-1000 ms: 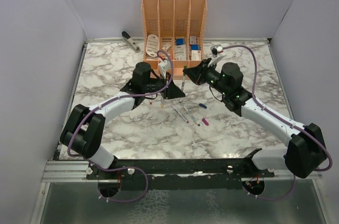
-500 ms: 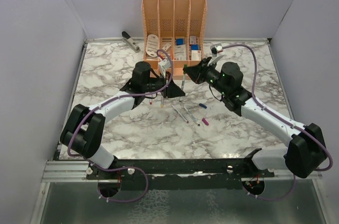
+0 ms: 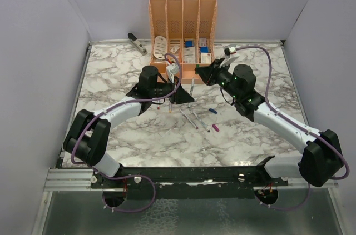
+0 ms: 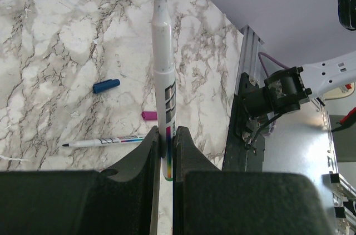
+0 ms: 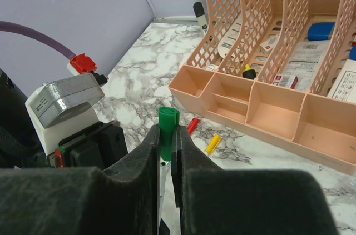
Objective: Insert the pens into the pen caps
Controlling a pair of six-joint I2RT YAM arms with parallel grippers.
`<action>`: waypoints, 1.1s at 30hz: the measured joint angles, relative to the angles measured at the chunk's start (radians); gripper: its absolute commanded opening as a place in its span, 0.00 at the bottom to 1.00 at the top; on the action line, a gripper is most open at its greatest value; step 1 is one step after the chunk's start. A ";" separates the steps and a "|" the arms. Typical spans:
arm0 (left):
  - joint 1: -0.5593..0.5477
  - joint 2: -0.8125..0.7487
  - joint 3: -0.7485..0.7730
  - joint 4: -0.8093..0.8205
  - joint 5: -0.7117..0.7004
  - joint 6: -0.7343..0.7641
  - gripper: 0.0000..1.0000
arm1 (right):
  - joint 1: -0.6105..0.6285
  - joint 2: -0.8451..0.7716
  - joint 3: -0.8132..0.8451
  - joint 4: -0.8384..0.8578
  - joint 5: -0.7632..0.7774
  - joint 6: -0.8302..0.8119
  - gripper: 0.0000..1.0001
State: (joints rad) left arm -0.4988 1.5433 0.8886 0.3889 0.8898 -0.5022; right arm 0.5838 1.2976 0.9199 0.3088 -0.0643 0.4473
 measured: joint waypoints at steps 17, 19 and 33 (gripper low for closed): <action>0.000 0.000 0.000 0.000 0.000 0.000 0.00 | 0.000 0.014 0.000 0.007 -0.031 0.039 0.01; 0.000 0.000 0.000 0.000 0.000 0.000 0.00 | 0.000 0.020 0.000 0.006 -0.038 0.045 0.01; 0.000 0.000 0.000 0.000 0.000 0.001 0.00 | 0.000 0.024 -0.008 0.006 -0.053 0.048 0.01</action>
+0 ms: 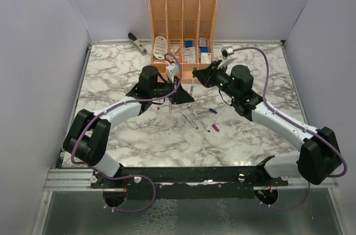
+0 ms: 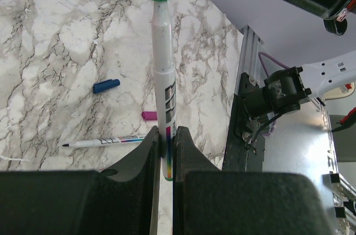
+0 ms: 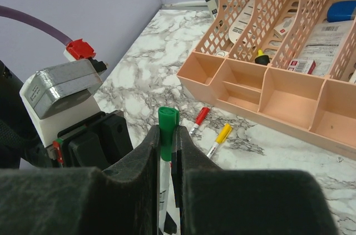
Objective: Insert the pens into the pen caps
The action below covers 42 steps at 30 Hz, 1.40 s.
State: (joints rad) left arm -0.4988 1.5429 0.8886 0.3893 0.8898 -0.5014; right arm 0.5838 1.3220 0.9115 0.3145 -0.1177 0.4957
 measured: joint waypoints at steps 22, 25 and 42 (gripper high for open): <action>0.000 0.000 0.005 -0.013 -0.022 -0.003 0.00 | 0.000 0.000 -0.041 -0.007 -0.044 0.006 0.01; -0.001 0.005 0.016 -0.020 -0.027 -0.010 0.00 | -0.002 0.000 -0.047 -0.006 -0.061 0.016 0.01; 0.020 0.038 0.052 -0.116 -0.064 -0.031 0.00 | 0.030 0.085 -0.014 -0.033 -0.030 -0.004 0.01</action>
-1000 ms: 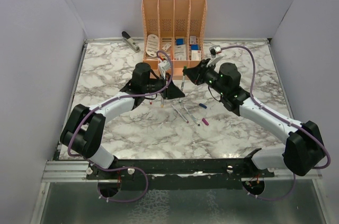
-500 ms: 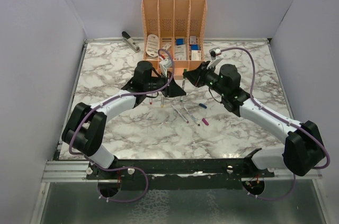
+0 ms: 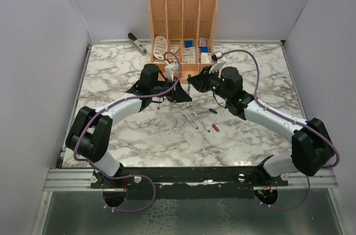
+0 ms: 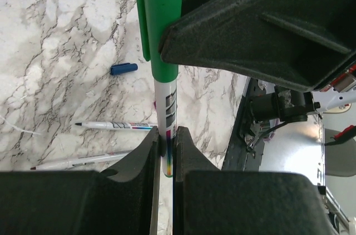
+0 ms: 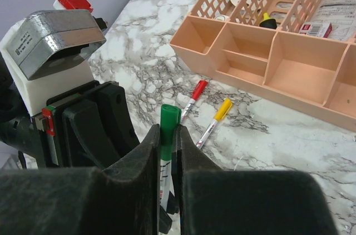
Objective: Insert the pens into the pen caps
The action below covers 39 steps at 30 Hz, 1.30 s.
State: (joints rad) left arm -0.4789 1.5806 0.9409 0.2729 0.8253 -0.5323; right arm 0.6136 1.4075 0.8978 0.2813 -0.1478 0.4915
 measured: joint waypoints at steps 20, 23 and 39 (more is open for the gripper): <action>0.081 0.000 -0.013 -0.002 0.050 -0.032 0.00 | 0.112 0.098 0.155 -0.114 0.222 -0.019 0.01; 0.093 -0.008 -0.055 0.053 0.046 -0.043 0.00 | 0.125 0.141 0.224 -0.183 0.233 -0.027 0.01; 0.100 0.018 -0.010 -0.084 -0.110 -0.011 0.00 | 0.152 0.185 0.259 -0.315 0.224 -0.046 0.26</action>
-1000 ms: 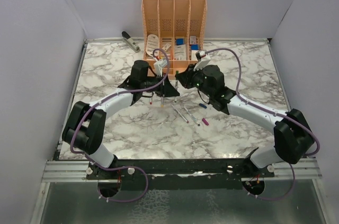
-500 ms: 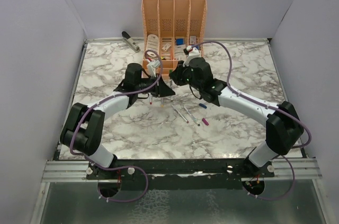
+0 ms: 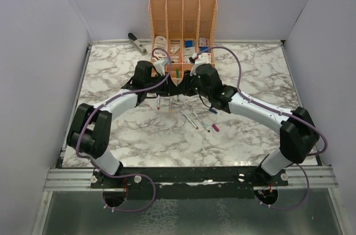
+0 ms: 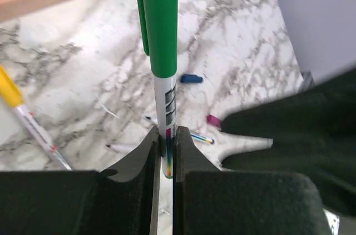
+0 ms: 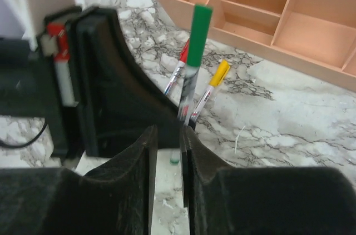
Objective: Insert the pens into the pen caps
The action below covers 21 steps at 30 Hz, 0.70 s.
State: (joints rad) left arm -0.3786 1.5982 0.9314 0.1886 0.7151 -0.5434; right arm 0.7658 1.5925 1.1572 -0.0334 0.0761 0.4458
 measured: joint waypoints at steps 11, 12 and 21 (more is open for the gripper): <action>0.003 0.190 0.247 -0.377 -0.240 0.119 0.00 | 0.009 -0.107 -0.005 -0.051 0.056 -0.025 0.29; 0.002 0.202 0.256 -0.407 -0.252 0.127 0.00 | 0.009 -0.116 -0.005 -0.053 0.067 -0.026 0.29; -0.027 0.224 0.273 -0.539 -0.298 0.151 0.00 | 0.008 -0.157 -0.007 -0.084 0.137 -0.050 0.29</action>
State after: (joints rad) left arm -0.4061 1.8221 1.2041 -0.3508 0.4168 -0.3920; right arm 0.7742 1.4357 1.1503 -0.1173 0.2134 0.3954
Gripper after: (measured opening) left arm 0.087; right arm 0.287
